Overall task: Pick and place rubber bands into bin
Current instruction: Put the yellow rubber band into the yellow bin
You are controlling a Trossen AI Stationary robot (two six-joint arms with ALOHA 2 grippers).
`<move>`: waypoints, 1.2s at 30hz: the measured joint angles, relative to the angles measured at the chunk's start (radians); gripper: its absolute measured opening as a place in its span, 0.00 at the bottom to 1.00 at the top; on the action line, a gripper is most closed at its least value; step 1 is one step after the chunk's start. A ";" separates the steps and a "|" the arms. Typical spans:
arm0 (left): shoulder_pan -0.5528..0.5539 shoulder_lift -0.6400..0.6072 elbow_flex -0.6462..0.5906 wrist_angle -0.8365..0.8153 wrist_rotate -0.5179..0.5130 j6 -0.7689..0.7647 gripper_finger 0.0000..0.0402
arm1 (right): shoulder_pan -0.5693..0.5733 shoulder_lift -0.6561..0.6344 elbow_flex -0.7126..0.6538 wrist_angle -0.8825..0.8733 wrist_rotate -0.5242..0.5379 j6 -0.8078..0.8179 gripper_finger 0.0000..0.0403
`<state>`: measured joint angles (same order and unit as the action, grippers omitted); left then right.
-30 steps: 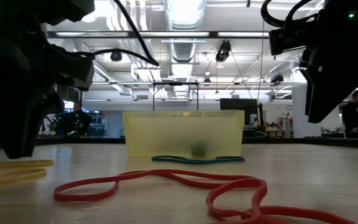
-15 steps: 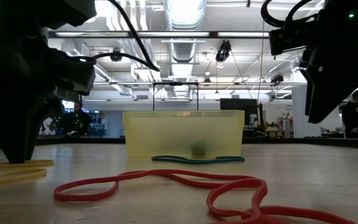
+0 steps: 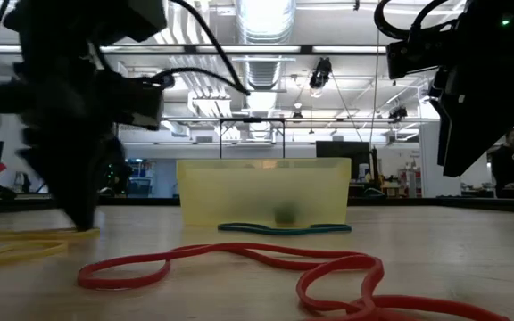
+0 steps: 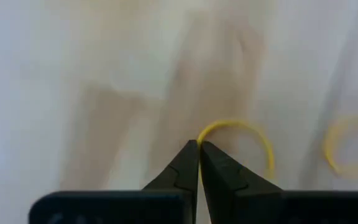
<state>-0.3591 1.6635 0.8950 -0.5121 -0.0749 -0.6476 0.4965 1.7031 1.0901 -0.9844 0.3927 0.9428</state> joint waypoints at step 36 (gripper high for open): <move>0.308 -0.021 0.555 -0.062 -0.146 0.491 0.00 | -0.006 0.000 -0.003 -0.004 -0.067 0.038 0.50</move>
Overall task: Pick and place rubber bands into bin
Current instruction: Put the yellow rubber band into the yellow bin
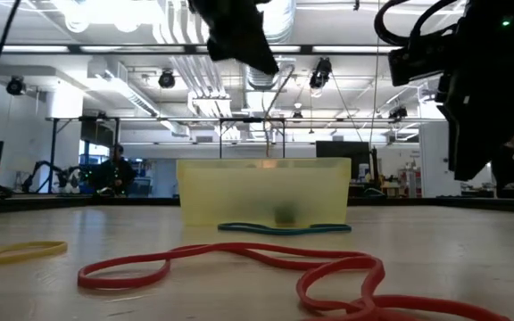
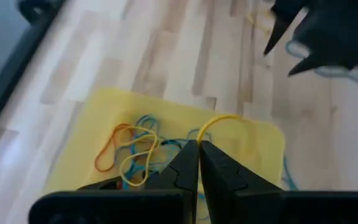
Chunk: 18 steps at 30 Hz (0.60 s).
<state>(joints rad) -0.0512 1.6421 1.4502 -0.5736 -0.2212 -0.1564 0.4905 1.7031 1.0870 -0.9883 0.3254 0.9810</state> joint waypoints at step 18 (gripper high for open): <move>0.023 0.072 -0.002 -0.196 0.016 -0.087 0.28 | 0.093 -0.001 0.001 0.002 -0.020 0.171 0.50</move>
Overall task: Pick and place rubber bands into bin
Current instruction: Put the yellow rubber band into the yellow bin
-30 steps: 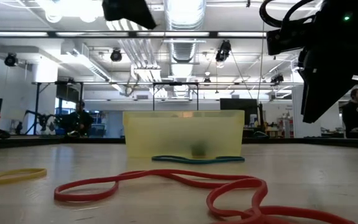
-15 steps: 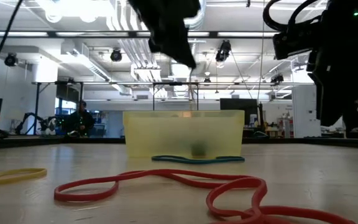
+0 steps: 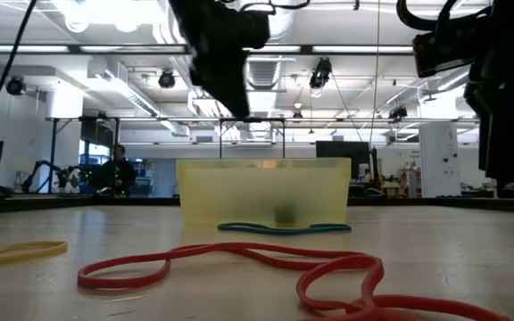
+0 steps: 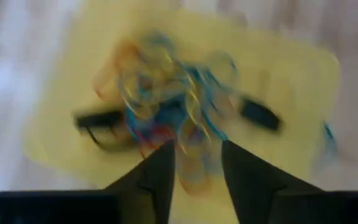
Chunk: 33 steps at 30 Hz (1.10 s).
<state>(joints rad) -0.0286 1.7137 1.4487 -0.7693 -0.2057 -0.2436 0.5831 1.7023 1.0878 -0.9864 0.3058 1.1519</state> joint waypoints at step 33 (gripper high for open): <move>-0.630 -0.098 -0.301 -0.037 -0.040 -1.164 0.41 | -0.064 0.001 0.104 0.529 0.000 0.197 0.50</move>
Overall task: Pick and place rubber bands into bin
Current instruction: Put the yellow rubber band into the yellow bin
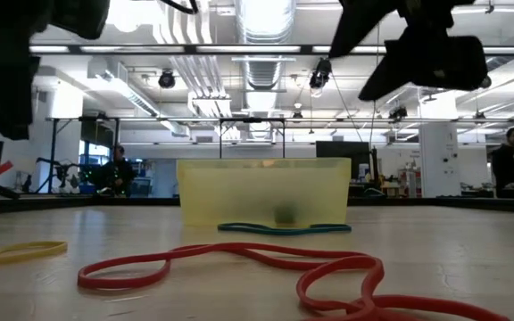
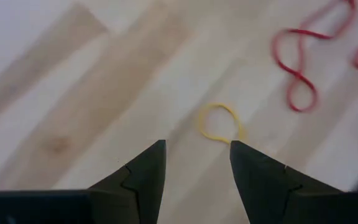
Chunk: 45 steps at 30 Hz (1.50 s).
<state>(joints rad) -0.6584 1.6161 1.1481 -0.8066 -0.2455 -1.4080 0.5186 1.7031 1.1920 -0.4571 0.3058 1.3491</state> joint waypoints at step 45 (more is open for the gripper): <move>0.052 0.224 -0.071 0.251 0.082 -0.079 0.38 | 0.059 0.000 0.036 -0.173 0.000 -0.064 0.50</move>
<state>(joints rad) -0.6059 1.8397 1.0771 -0.5560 -0.1630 -1.4868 0.5777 1.7035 1.2282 -0.6304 0.3061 1.2853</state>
